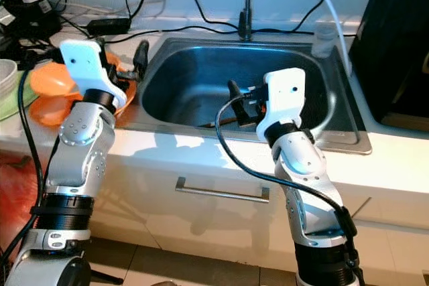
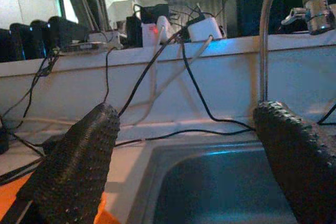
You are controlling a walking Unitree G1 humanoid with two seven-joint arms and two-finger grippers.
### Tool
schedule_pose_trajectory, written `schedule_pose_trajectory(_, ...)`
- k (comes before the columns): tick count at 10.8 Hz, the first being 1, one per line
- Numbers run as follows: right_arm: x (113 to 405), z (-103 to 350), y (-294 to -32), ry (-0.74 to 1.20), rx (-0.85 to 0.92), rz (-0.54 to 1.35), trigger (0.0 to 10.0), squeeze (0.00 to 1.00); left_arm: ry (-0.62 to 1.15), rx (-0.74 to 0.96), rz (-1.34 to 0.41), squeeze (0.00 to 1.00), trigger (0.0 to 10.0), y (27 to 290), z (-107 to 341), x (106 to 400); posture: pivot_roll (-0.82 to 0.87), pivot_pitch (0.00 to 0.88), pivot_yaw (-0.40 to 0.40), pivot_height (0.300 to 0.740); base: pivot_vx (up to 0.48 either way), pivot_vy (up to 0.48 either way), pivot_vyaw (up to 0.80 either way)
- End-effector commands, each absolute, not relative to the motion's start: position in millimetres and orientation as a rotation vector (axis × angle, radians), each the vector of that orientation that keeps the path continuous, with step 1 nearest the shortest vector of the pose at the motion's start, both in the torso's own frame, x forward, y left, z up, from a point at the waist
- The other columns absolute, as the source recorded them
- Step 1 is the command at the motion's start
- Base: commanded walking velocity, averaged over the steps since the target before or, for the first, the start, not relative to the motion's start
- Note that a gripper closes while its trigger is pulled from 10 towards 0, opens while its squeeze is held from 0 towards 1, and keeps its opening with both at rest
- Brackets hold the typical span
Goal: Kitchen organization
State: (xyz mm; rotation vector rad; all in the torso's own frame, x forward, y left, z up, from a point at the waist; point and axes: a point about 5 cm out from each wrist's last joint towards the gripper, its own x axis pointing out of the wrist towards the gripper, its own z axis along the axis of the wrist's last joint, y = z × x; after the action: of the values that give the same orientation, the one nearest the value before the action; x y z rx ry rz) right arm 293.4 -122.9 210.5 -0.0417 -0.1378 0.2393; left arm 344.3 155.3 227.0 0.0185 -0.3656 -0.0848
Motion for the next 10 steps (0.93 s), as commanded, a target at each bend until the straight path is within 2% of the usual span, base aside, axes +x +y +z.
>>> schedule_pose_trajectory(1, 296.8, 215.3, -123.4, -0.161, -0.04, 0.224, 10.0, 0.0, -0.378, 0.006, -0.098, 0.0, 10.0, 153.1, 237.0, 346.2, 0.01, 0.0, 0.08, 0.74, 0.0, 0.0, 0.0)
schedule_pose_trajectory(3, 296.6, 215.1, -124.7, -0.163, -0.043, 0.21, 10.0, 0.0, -0.378, 0.006, -0.102, 0.0, 10.0, 153.7, 240.5, 347.6, 0.0, 0.0, 0.085, 0.74, 0.0, 0.0, 0.0)
schedule_pose_trajectory(6, 297.8, 214.9, -127.1, -0.17, -0.045, 0.188, 10.0, 0.0, -0.377, 0.002, -0.117, 0.0, 10.0, 150.4, 243.3, 348.3, 0.0, 0.0, 0.087, 0.74, 0.27, 0.0, 0.0)
schedule_pose_trajectory(10, 298.6, 214.2, -127.2, -0.17, -0.046, 0.185, 10.0, 0.0, -0.352, -0.028, -0.107, 0.0, 10.0, 149.4, 240.0, 350.4, 0.0, 0.0, 0.086, 0.74, 0.0, 0.0, 0.0)
